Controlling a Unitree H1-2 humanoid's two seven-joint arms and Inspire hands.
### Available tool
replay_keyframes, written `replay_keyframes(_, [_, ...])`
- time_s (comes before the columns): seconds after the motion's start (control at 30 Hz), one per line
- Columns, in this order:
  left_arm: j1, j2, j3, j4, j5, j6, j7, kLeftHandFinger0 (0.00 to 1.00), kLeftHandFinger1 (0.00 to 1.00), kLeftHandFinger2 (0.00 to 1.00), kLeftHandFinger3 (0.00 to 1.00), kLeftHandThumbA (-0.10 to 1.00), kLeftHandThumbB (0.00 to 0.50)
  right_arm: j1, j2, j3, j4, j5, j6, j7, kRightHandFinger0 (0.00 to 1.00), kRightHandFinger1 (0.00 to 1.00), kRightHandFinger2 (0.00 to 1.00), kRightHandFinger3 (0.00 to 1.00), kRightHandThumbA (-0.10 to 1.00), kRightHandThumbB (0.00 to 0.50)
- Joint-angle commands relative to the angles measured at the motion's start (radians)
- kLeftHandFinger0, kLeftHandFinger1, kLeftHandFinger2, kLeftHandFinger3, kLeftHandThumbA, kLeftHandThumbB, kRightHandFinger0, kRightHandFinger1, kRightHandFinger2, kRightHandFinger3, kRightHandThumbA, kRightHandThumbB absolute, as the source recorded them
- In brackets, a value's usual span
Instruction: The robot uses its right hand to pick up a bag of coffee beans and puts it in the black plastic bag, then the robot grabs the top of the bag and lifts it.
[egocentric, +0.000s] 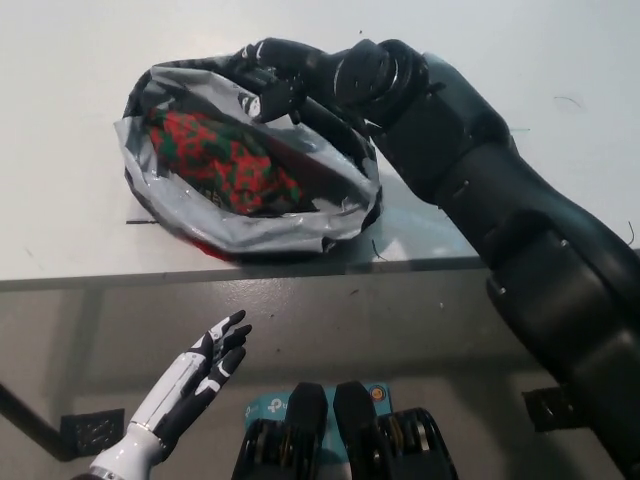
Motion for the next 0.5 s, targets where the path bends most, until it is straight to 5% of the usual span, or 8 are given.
replay_keyframes(0.0, [-0.022, 0.021, -0.003, -0.024, 0.007, -0.005, -0.020, 1.00, 1.00, 1.00, 1.00, 0.88, 0.188, -0.037, -0.029, 0.083, -0.056, -0.170, -0.229, -0.155, 0.15, 0.61, 0.97, 1.00, -0.10, 0.140])
replay_keyframes(0.03, [-0.024, 0.022, -0.003, -0.024, 0.002, -0.006, -0.023, 1.00, 1.00, 1.00, 1.00, 0.87, 0.173, -0.031, -0.032, 0.114, -0.064, -0.210, -0.241, -0.192, 0.34, 0.73, 1.00, 1.00, 0.01, 0.241])
replay_keyframes(0.07, [-0.024, 0.022, -0.002, -0.024, 0.001, -0.006, -0.024, 1.00, 1.00, 1.00, 1.00, 0.87, 0.173, -0.029, -0.034, 0.128, -0.068, -0.226, -0.245, -0.202, 0.34, 0.73, 1.00, 1.00, 0.01, 0.241])
replay_keyframes(0.1, [-0.026, 0.021, -0.002, -0.023, 0.000, -0.006, -0.024, 1.00, 1.00, 1.00, 1.00, 0.86, 0.173, -0.030, -0.036, 0.141, -0.071, -0.239, -0.248, -0.199, 0.52, 0.88, 1.00, 1.00, 0.13, 0.334])
replay_keyframes(0.13, [-0.028, 0.020, -0.002, -0.022, 0.000, -0.006, -0.024, 1.00, 1.00, 1.00, 1.00, 0.86, 0.177, -0.034, -0.040, 0.156, -0.077, -0.245, -0.239, -0.158, 0.95, 1.00, 1.00, 1.00, 0.23, 0.363])
replay_keyframes(0.23, [-0.032, 0.021, -0.004, -0.021, 0.003, -0.005, -0.027, 1.00, 1.00, 1.00, 1.00, 0.87, 0.182, -0.029, -0.053, 0.199, -0.121, -0.278, -0.206, -0.095, 1.00, 1.00, 1.00, 1.00, 0.37, 0.477])
replay_keyframes(0.47, [-0.044, 0.028, -0.004, -0.021, 0.007, 0.001, -0.035, 1.00, 1.00, 1.00, 1.00, 0.88, 0.175, 0.010, -0.090, 0.211, -0.230, -0.338, -0.160, -0.130, 1.00, 1.00, 1.00, 1.00, 0.58, 0.440])
